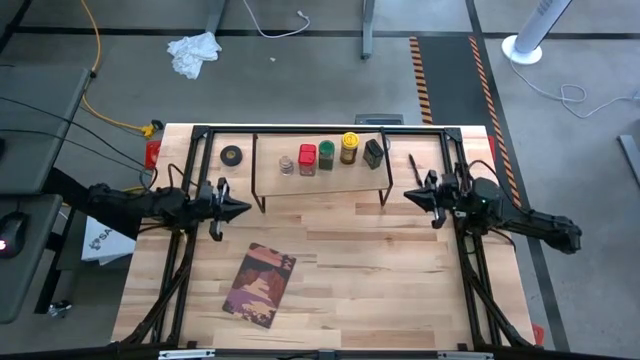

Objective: Shelf spices
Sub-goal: Return to Home Position

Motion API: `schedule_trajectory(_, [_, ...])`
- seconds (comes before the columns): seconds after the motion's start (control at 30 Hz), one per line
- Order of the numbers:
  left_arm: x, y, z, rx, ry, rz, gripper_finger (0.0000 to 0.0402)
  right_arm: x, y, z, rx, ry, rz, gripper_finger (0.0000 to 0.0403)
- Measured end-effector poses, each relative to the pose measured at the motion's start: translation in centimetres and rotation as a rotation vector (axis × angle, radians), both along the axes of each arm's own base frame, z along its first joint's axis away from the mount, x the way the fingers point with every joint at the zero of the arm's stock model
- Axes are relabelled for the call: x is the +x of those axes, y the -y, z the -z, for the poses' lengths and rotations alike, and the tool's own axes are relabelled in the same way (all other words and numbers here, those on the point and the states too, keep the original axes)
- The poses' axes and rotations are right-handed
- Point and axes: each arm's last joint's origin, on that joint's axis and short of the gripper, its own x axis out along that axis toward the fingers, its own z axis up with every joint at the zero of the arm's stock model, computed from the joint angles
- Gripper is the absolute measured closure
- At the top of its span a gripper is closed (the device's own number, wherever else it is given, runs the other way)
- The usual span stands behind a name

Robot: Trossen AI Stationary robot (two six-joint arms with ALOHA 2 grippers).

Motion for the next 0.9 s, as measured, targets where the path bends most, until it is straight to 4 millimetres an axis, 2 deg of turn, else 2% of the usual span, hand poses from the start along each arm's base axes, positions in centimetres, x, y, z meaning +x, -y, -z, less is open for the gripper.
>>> schedule_trajectory(0.33, [0.0, -0.8, 0.0, 0.0, 0.0, -0.086, 0.0398, 0.2, -1.0, 0.1, 0.002, -0.014, -0.107, 0.0402])
schedule_trajectory(0.9, [0.1, -1.0, 0.0, 0.0, -0.002, -0.107, 0.0398, 0.2, -1.1, 0.2, 0.002, -0.015, -0.12, 0.0402])
